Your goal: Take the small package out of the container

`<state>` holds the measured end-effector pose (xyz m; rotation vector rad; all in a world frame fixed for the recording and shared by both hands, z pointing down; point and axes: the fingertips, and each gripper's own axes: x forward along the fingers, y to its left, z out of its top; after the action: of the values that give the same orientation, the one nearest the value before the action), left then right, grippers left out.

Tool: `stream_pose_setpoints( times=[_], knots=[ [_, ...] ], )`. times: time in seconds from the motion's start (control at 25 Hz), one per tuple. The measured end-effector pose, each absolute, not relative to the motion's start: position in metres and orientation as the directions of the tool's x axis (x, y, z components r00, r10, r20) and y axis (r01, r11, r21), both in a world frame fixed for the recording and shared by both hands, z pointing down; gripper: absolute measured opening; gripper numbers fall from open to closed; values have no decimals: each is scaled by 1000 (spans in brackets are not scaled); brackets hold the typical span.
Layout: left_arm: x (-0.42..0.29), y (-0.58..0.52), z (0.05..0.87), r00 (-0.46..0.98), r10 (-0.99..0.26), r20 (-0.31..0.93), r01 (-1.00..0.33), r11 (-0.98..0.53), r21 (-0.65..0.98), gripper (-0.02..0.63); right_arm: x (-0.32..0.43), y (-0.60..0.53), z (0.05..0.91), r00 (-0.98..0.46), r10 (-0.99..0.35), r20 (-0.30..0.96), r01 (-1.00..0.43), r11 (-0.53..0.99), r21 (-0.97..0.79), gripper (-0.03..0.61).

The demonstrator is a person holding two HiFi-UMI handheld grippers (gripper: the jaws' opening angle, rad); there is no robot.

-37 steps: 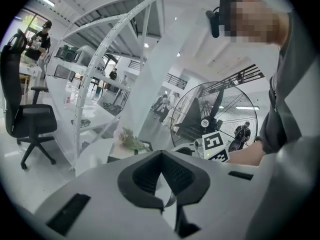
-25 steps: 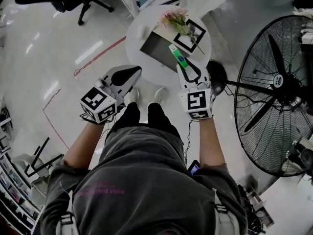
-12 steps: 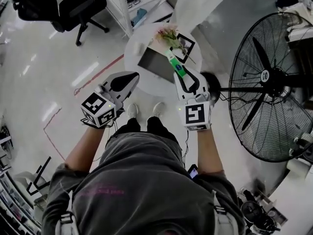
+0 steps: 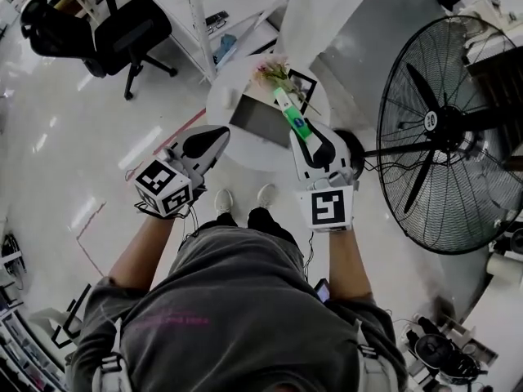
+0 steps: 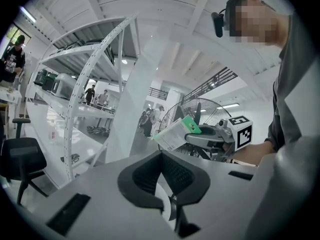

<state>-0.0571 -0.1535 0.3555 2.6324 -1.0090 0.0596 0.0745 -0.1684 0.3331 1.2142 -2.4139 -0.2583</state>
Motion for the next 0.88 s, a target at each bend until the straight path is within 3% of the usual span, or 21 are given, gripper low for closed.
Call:
stream_pose_setpoints(
  times=[0.88],
  knots=[
    [-56, -157, 347, 802, -583, 129, -593, -752, 287, 15, 87, -153, 317, -462, -848, 260, -784, 527, 329, 104]
  ],
)
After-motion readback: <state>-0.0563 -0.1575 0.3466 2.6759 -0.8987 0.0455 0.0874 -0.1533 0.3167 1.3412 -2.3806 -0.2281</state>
